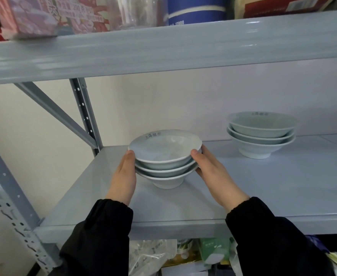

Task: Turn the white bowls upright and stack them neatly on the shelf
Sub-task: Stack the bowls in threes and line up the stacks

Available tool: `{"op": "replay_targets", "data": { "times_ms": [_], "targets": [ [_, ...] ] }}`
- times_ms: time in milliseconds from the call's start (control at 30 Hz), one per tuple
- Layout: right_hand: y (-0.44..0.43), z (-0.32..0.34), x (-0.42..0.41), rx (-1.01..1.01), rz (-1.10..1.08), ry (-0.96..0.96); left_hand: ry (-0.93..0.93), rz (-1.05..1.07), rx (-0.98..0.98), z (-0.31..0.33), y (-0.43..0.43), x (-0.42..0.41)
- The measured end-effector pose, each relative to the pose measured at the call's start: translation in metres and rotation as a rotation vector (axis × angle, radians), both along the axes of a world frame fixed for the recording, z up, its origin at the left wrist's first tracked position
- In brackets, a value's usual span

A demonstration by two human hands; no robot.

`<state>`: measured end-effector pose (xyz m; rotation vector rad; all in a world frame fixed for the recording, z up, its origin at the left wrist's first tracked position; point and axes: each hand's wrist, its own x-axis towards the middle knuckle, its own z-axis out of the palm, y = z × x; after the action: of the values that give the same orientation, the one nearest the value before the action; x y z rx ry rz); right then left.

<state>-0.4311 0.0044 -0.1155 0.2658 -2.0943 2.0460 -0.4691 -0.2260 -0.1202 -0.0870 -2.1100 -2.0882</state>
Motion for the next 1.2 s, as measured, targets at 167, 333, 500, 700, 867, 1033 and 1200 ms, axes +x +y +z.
{"op": "replay_targets", "data": {
  "times_ms": [167, 333, 500, 700, 867, 1033, 1200],
  "targets": [
    [-0.001, 0.001, 0.002, -0.009, -0.001, -0.015, 0.016, -0.016, -0.002, 0.000, 0.002, 0.004],
    [-0.002, 0.001, 0.003, 0.009, -0.001, -0.012, 0.029, -0.016, -0.021, 0.000, 0.002, 0.003],
    [-0.002, 0.005, 0.007, 0.009, -0.013, -0.025, 0.047, -0.006, -0.028, 0.002, 0.003, 0.007],
    [0.004, 0.009, 0.008, -0.057, -0.044, -0.065, 0.023, 0.086, -0.017, 0.004, 0.001, 0.006],
    [0.018, 0.016, 0.019, -0.071, -0.133, -0.049, 0.100, 0.230, -0.051, 0.025, 0.007, 0.023],
    [0.033, 0.023, 0.038, -0.038, -0.170, -0.048, 0.260, 0.199, -0.142, 0.045, 0.033, 0.043],
    [0.060, 0.023, 0.053, -0.010, -0.252, -0.062, 0.457, 0.268, -0.422, 0.062, 0.060, 0.058]
  ]
}}
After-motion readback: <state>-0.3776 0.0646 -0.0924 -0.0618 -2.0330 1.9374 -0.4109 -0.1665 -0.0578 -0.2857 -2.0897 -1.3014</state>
